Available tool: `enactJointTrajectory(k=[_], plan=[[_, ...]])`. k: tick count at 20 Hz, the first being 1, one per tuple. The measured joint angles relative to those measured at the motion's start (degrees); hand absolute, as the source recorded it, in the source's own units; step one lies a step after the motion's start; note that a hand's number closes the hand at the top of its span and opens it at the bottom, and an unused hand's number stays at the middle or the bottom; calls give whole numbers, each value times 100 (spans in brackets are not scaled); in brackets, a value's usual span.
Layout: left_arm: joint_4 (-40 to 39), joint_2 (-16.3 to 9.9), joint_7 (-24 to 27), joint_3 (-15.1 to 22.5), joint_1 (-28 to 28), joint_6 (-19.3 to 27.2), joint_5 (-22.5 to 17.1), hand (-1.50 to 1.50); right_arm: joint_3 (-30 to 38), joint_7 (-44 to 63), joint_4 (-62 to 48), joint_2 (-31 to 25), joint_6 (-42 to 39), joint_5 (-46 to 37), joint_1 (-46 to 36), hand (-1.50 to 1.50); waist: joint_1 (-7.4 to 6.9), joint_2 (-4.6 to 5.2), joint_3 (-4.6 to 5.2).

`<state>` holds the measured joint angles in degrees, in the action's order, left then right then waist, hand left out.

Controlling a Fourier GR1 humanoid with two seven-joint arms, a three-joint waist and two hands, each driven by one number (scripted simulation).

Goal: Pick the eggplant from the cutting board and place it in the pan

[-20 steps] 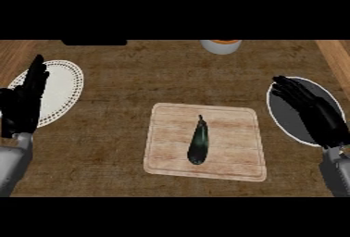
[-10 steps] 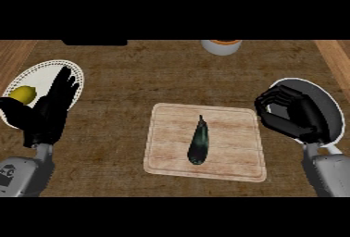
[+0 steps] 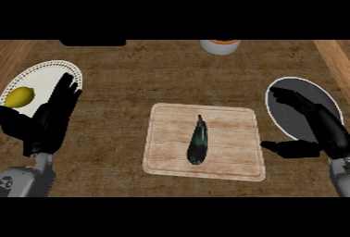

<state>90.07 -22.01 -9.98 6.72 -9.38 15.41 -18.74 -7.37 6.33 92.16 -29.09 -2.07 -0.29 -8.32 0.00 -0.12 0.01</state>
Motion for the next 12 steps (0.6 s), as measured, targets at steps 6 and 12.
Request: enactJointTrajectory(k=[6,12], plan=[[28,93,-44,7,-65,-32,94,0,-402,873,-300,-164,-677,-315,-1161,-150,-89,17,4],[-137,109,54,-94,-111,-208,100,0,-966,1523,-848,-101,-1453,-714,-2107,-150,-109,27,5]])
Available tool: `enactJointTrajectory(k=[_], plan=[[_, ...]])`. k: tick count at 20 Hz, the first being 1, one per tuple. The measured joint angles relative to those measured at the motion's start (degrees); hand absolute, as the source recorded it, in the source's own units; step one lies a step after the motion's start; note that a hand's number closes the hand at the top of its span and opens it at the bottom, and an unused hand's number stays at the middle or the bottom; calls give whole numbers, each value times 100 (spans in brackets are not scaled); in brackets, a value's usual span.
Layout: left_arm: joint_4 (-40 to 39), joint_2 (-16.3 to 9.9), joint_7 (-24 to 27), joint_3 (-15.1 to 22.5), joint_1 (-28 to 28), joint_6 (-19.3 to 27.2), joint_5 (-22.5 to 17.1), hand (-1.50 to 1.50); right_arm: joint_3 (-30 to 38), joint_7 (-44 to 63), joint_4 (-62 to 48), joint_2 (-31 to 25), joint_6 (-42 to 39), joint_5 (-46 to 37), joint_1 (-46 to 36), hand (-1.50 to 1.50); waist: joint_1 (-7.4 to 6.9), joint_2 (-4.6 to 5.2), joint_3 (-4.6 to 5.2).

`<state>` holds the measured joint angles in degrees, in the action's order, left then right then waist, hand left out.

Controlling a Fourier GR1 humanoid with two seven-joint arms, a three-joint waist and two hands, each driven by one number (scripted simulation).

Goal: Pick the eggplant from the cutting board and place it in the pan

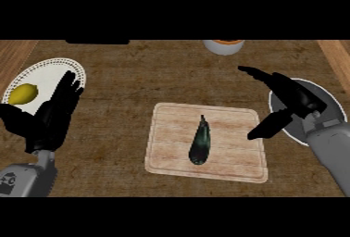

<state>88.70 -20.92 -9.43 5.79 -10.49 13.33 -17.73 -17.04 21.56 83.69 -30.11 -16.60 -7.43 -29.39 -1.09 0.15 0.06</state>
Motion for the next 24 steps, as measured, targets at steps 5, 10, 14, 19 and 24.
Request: enactJointTrajectory(k=[5,10,14,19,24], plan=[[1,67,-58,4,-47,19,47,0,-521,501,-521,232,-931,19,-498,-150,-17,3,0],[43,132,-83,-53,-15,31,110,0,-712,1004,-733,451,-1857,230,-795,-150,32,-9,-2],[197,138,-185,-134,105,-39,143,0,-809,1372,-415,633,-2213,126,-729,-150,69,-21,-3],[-16,238,-59,-231,47,-150,196,0,-1025,1706,-188,773,-2454,-337,-810,-150,93,-18,-4],[-31,349,-95,-299,-3,-203,326,0,-994,1928,-138,1135,-2516,-798,-849,-150,91,-18,-4]])
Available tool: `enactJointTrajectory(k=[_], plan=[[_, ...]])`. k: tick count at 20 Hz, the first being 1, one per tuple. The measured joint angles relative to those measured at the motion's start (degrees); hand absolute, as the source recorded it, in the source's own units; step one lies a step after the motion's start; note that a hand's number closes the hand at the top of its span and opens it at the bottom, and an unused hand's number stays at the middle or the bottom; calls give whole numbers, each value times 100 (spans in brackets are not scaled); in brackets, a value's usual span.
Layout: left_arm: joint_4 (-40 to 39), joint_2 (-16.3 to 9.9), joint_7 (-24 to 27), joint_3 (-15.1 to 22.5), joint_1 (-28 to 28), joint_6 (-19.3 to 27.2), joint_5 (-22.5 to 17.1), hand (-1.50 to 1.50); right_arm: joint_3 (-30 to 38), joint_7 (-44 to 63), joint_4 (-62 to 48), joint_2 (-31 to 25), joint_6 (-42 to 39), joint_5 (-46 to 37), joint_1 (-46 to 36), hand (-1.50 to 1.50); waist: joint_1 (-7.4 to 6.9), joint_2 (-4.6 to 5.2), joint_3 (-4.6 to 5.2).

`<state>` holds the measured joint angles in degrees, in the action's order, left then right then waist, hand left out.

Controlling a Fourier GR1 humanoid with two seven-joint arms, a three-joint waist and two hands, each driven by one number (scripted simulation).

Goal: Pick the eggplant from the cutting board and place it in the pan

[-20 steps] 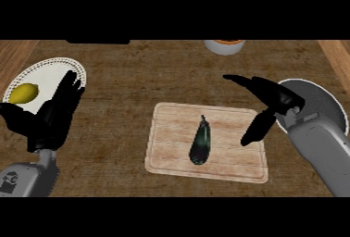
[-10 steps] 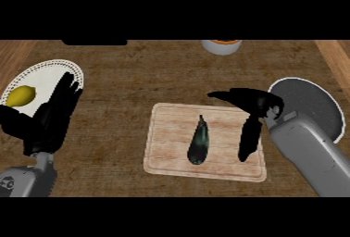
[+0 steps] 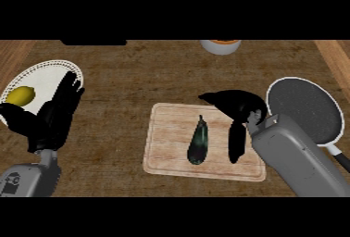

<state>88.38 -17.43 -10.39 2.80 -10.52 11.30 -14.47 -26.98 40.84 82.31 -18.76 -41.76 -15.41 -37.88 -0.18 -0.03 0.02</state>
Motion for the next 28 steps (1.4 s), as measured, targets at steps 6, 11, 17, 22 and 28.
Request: enactJointTrajectory(k=[6,11,17,22,28], plan=[[105,57,-194,-141,-47,-79,107,0,107,139,-157,598,-13,-442,-39,-150,-6,0,0],[353,80,-276,-206,152,-178,164,0,138,146,-594,879,-48,-847,-119,-150,-21,2,-2],[256,284,-245,-244,56,-188,309,0,206,-219,-1224,1097,69,-1427,-129,-150,-17,7,-1],[380,356,-341,-293,135,-224,404,0,323,-519,-1519,1240,87,-1733,-48,-150,-18,5,-2],[360,393,-301,-437,191,-404,428,0,331,-1009,-1963,1349,200,-2183,78,-150,-16,6,-2]])
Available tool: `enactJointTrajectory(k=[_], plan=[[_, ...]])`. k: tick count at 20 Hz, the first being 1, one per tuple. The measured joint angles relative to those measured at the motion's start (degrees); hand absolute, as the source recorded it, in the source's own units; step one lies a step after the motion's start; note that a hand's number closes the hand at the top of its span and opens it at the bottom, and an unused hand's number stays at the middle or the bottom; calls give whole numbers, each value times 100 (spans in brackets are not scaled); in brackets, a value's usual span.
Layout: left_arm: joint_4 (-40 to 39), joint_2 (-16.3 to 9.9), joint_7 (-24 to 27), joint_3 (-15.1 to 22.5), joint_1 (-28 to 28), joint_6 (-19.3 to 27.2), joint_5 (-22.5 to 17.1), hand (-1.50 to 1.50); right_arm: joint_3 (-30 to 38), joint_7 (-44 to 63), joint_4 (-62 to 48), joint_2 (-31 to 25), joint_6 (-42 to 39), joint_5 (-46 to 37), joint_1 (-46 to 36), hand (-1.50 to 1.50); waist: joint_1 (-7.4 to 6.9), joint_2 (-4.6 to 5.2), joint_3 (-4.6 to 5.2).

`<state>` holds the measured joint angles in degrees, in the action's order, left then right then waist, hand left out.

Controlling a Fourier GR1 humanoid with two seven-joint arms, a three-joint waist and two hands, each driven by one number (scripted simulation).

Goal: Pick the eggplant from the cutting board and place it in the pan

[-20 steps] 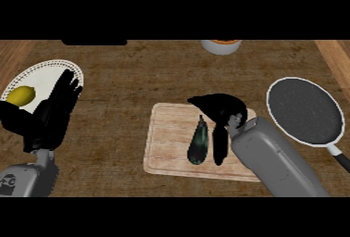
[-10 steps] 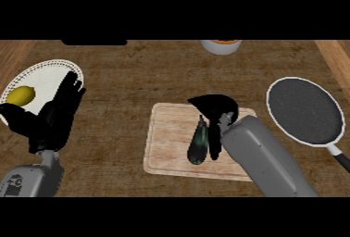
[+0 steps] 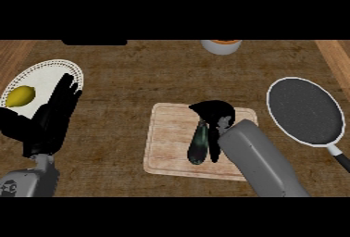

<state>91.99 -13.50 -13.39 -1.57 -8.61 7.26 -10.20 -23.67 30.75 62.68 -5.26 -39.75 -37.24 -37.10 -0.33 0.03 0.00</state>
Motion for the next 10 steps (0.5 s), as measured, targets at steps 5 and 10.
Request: enactJointTrajectory(k=[5,10], plan=[[141,46,-60,-42,99,-68,79,0,108,-373,-344,162,358,-338,78,-150,0,0,0],[-110,138,64,-136,-53,-132,138,0,216,-582,-807,370,571,-519,-20,-150,8,-14,10]])
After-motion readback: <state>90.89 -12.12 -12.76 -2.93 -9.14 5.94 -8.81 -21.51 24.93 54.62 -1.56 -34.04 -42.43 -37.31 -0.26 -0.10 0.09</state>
